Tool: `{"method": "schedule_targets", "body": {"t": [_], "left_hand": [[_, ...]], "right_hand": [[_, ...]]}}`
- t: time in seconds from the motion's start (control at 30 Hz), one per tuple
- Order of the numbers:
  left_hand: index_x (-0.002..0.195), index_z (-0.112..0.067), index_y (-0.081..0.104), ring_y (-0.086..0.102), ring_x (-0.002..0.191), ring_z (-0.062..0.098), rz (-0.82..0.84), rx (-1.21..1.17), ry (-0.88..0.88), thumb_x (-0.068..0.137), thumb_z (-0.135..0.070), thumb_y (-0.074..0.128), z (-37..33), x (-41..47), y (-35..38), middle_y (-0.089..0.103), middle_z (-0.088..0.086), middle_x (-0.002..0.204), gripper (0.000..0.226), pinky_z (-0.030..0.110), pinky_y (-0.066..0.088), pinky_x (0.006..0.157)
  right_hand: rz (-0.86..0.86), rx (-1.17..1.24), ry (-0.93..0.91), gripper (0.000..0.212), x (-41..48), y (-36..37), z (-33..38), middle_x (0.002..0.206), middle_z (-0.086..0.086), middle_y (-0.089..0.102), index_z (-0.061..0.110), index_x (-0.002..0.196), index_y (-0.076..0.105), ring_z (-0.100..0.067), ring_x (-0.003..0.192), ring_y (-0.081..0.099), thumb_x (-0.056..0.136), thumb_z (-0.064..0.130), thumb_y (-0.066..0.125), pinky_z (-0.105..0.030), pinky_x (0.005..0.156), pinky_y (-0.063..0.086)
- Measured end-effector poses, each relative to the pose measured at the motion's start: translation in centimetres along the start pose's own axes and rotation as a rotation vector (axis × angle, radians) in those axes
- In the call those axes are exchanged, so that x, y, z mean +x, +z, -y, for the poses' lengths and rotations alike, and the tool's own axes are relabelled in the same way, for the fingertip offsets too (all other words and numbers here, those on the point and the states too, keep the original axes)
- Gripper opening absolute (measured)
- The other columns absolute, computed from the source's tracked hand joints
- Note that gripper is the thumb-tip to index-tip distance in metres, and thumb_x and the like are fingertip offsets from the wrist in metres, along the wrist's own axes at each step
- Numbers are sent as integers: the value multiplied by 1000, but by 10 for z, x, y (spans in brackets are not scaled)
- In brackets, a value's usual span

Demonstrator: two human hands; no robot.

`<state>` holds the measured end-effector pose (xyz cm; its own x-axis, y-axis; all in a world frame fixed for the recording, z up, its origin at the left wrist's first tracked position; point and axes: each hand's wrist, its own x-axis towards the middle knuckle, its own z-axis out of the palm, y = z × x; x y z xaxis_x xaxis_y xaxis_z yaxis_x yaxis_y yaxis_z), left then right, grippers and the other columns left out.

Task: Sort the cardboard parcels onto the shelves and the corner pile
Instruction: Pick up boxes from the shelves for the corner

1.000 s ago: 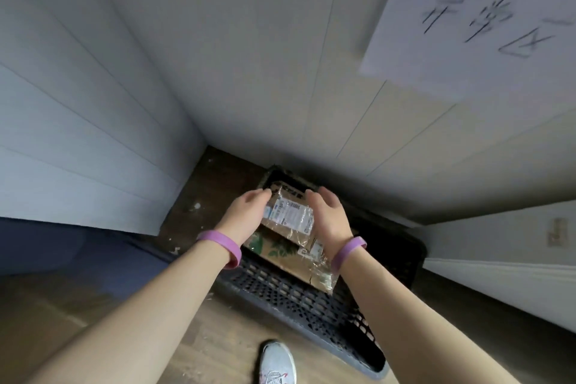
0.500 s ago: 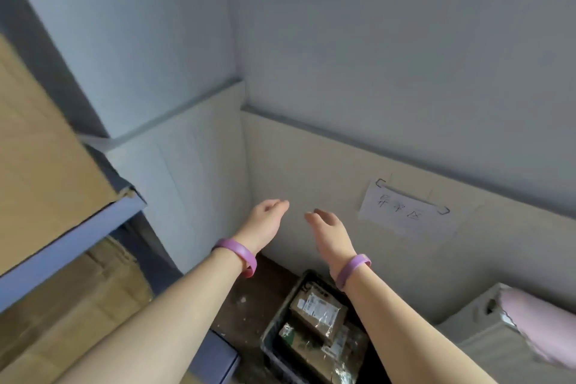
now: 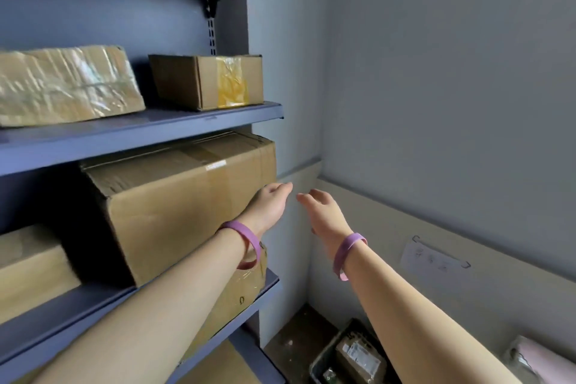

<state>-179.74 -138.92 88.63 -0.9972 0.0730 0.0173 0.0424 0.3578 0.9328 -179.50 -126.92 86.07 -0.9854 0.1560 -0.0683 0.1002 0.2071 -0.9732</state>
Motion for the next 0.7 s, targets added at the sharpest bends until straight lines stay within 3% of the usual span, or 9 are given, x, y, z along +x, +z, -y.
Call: {"method": "schedule_targets", "body": {"t": [0.07, 0.13, 0.23, 0.37, 0.47, 0.57, 0.7], "left_hand": [[102, -23, 46, 46, 97, 18, -44, -14, -4, 104, -36, 38, -8, -25, -28, 49, 0, 101, 15, 31, 36, 80], [109, -26, 51, 48, 104, 18, -108, -29, -12, 105, -38, 38, -12, -50, -56, 52, -1, 106, 18, 31, 37, 90], [103, -26, 52, 49, 105, 20, -234, -37, -40, 104, -40, 39, -18, -88, -94, 53, 2, 111, 20, 33, 37, 94], [130, -20, 55, 50, 116, 22, -396, -43, -71, 103, -42, 40, -22, -145, -132, 55, 4, 124, 37, 35, 37, 102], [139, -19, 50, 48, 117, 21, -481, -66, -105, 103, -43, 40, -22, -195, -149, 53, 3, 126, 44, 35, 35, 101], [140, -18, 48, 47, 125, 23, -582, -64, -131, 104, -43, 39, -22, -247, -162, 52, 4, 134, 44, 39, 36, 107], [135, -18, 49, 47, 127, 24, -714, -13, -155, 105, -41, 37, -30, -307, -183, 53, 3, 129, 40, 36, 37, 105]], "right_hand": [[24, -9, -42, 55, -24, 15, 26, 140, -2, 48, 14, 146, 40, -20, 124, 50, 97, 34, 55, -35, 103, 44], [59, -24, -79, 60, -46, 32, 48, 148, -6, 44, 12, 150, 35, -21, 129, 48, 98, 34, 55, -36, 104, 43], [127, -32, -127, 60, -75, 55, 69, 148, -8, 45, 12, 150, 35, -22, 128, 49, 98, 35, 56, -34, 102, 43], [241, -26, -191, 61, -120, 77, 88, 147, -9, 45, 13, 150, 35, -24, 129, 48, 98, 36, 56, -34, 101, 42], [326, -20, -220, 62, -153, 88, 94, 148, -8, 44, 14, 150, 35, -23, 130, 46, 97, 37, 56, -35, 104, 41], [410, -16, -236, 62, -189, 99, 97, 147, -8, 44, 15, 150, 35, -24, 130, 45, 96, 38, 57, -40, 109, 40], [512, -8, -275, 62, -238, 110, 106, 145, -9, 46, 13, 150, 35, -24, 126, 47, 97, 37, 57, -41, 110, 40]]}}
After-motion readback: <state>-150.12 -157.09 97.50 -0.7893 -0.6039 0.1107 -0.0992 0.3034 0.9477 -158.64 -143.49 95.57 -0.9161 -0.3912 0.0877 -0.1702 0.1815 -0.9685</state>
